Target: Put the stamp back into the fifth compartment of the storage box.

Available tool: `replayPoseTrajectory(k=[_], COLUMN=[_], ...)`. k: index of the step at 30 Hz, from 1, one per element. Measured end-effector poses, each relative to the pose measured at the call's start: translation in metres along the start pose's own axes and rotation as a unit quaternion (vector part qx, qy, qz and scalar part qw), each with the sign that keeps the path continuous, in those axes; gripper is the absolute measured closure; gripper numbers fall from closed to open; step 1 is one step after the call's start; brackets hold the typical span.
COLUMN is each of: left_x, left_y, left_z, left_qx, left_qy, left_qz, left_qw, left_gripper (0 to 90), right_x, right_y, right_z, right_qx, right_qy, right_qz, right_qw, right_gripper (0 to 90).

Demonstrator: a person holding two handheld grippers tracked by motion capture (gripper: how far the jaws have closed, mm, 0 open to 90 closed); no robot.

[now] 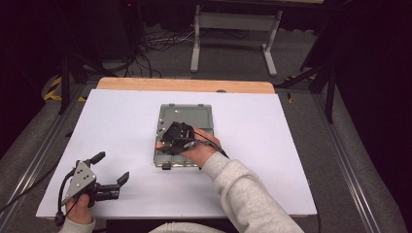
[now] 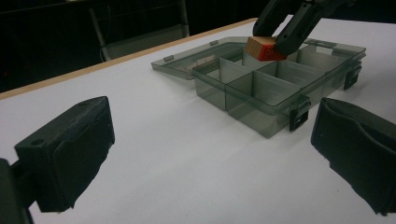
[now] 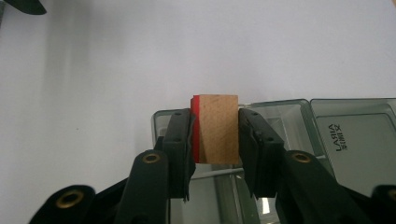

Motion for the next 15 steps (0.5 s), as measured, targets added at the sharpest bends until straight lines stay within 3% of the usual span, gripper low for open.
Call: replayPoseTrajectory(k=[15], left_x=[0.0], left_y=[0.0], left_z=[0.0], left_qx=[0.001], left_qy=[0.0], left_qz=[-0.001], left_qw=[1.0], left_gripper=[0.6], right_x=[0.004], right_y=[-0.012], right_z=[0.003], right_qx=[-0.009], right_qy=[0.001], right_qz=[-0.008], right_qw=[0.9999], right_gripper=[66.4])
Point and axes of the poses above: each handheld gripper's, and its own axes: y roughly backward along the jaws, z roughly out of its underside, x roughly to its right, the point moved 9 cm from there along -y, roughly forward along the jaws, and after that the axes turned 1 degree about z, right-handed, at the moved point
